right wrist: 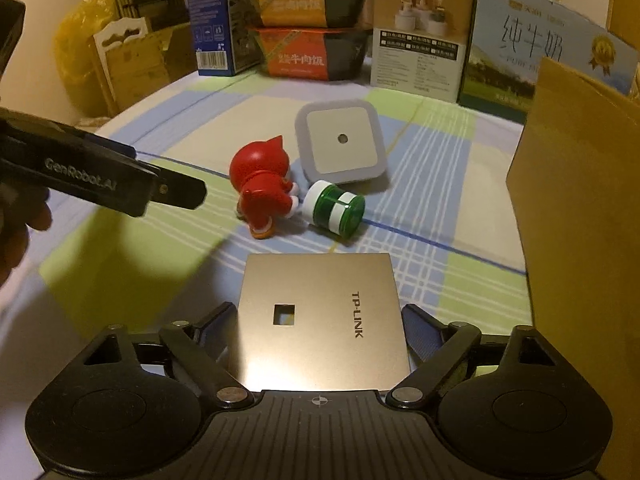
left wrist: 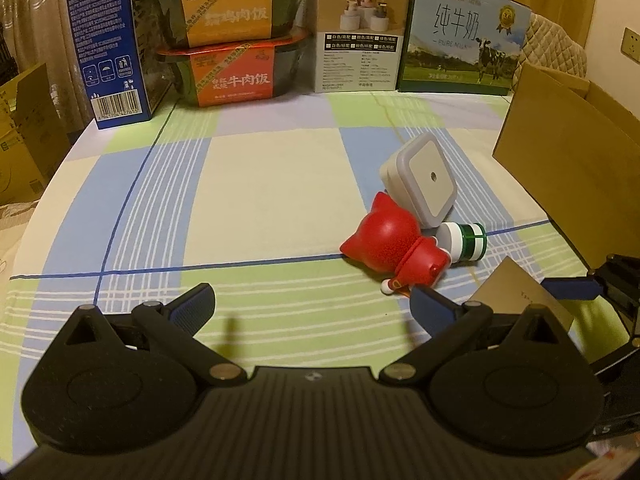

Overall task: Organize rigid objects
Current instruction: 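Hold the TP-LINK plate in the right gripper while the left gripper grasps the red toy figure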

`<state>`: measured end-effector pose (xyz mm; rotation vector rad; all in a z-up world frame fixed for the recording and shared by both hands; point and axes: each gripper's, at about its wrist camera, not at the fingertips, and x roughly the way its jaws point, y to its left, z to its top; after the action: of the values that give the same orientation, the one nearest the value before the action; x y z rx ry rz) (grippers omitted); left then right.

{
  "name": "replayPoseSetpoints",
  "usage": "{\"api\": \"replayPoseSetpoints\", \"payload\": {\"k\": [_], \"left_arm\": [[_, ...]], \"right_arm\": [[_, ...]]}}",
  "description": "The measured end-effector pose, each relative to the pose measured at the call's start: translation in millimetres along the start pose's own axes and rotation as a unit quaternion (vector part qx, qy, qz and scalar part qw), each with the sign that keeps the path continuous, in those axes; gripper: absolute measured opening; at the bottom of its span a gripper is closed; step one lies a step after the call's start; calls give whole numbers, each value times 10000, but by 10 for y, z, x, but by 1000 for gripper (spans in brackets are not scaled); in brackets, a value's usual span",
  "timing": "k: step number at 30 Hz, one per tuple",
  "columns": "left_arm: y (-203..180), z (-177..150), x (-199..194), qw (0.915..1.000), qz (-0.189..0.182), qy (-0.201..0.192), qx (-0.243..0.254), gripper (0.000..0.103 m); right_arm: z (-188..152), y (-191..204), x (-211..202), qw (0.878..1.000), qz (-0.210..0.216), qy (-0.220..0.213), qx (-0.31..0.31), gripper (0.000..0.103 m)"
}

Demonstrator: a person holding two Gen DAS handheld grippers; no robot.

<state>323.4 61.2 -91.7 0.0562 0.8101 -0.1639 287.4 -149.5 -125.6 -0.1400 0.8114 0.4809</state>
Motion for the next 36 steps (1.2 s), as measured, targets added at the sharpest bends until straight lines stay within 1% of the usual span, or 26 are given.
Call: {"api": "replayPoseSetpoints", "payload": {"k": [2,5,6,8,10,14,16,17,18,20,23,26,28,29,30,32,33,36], "left_arm": [[-2,4,3,10000,-17,-11,3,102],[-23,0,7,9999,-64,-44,86,102],[-33,3,14,9998,-91,-73,142,102],[-56,12,35,9994,-177,-140,260,102],[-98,23,58,9980,-349,-201,484,102],[-235,32,168,9897,-724,-242,1211,102],[-299,36,237,9851,-780,-245,1510,96],[-332,41,271,9833,-787,-235,1626,91],[-358,54,304,9819,-796,-232,1705,89],[-395,84,353,9799,-817,-291,1799,89],[-409,141,410,9779,-867,-369,1868,87],[-404,188,438,9752,-971,-402,1946,81],[-404,199,462,9742,-1051,-359,1966,76],[-408,196,462,9737,-1088,-338,1972,72],[-417,184,461,9729,-1101,-310,2009,70],[-440,152,449,9710,-1062,-267,2126,70],[-445,140,442,9704,-1047,-257,2161,67],[-430,132,416,9726,-1030,-205,2075,65]], "right_arm": [[2,26,9,10000,1,20,-79,86],[-17,15,26,9999,20,-65,-97,87],[-11,11,27,9999,23,-57,-87,85],[15,-24,18,9999,-50,-11,108,85],[33,-78,-28,9992,-131,-16,367,85],[77,-136,-142,9980,-444,-153,418,85],[87,-195,-169,9971,-510,-169,543,85],[81,-226,-172,9966,-535,-166,596,85],[77,-251,-173,9962,-562,-149,646,85],[67,-263,-182,9962,-544,-142,661,85],[67,-250,-189,9959,-584,-144,681,85],[68,-261,-203,9956,-552,-164,743,85],[73,-267,-202,9954,-540,-168,777,85],[74,-270,-200,9952,-536,-167,797,85],[76,-274,-194,9952,-529,-157,814,85],[71,-280,-186,9950,-510,-132,844,85],[68,-282,-188,9948,-500,-132,872,85],[65,-296,-205,9943,-472,-157,942,85]]}}
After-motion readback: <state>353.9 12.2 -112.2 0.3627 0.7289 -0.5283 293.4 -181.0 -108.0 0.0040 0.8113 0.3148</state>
